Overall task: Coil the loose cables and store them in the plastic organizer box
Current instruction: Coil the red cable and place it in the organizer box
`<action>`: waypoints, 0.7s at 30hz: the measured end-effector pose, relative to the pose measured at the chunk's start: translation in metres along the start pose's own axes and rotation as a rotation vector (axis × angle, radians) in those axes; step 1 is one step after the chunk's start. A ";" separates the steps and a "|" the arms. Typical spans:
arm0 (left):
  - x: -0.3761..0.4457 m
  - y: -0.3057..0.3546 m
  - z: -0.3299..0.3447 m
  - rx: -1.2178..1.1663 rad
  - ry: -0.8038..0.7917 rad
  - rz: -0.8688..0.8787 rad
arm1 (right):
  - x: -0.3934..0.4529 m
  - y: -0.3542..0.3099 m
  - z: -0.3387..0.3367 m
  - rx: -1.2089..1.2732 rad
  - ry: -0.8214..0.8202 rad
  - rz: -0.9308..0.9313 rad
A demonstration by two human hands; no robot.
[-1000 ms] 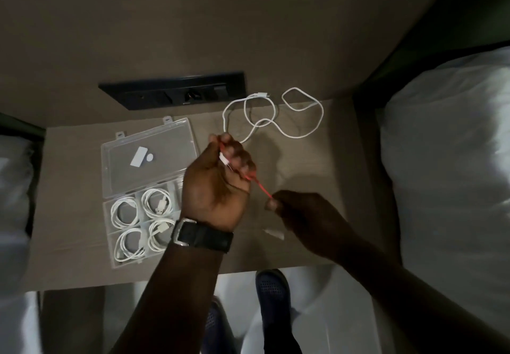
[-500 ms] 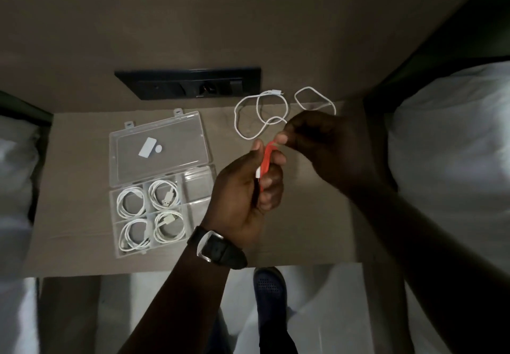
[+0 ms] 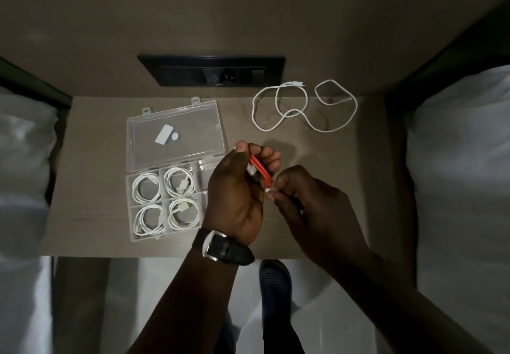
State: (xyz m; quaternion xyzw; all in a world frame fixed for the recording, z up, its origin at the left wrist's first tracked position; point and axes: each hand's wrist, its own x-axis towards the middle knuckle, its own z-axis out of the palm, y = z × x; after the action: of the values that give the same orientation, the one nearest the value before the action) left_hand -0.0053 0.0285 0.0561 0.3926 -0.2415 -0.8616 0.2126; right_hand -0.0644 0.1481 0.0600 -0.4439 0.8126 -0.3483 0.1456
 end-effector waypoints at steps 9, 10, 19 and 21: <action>-0.009 -0.002 0.003 0.003 0.066 0.027 | -0.001 0.006 0.010 0.674 -0.049 0.334; -0.010 -0.003 0.003 -0.014 0.085 0.014 | -0.003 0.006 0.013 0.686 -0.029 0.325; -0.021 -0.013 -0.001 -0.264 0.176 -0.118 | -0.014 0.003 0.036 0.322 0.084 0.131; -0.021 -0.014 0.001 -0.278 0.199 -0.147 | -0.013 0.005 0.036 0.269 0.065 0.105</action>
State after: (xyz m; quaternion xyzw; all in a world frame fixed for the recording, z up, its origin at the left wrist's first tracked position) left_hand 0.0045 0.0512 0.0609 0.4595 -0.0686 -0.8567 0.2241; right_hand -0.0407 0.1455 0.0299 -0.3659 0.7849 -0.4603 0.1954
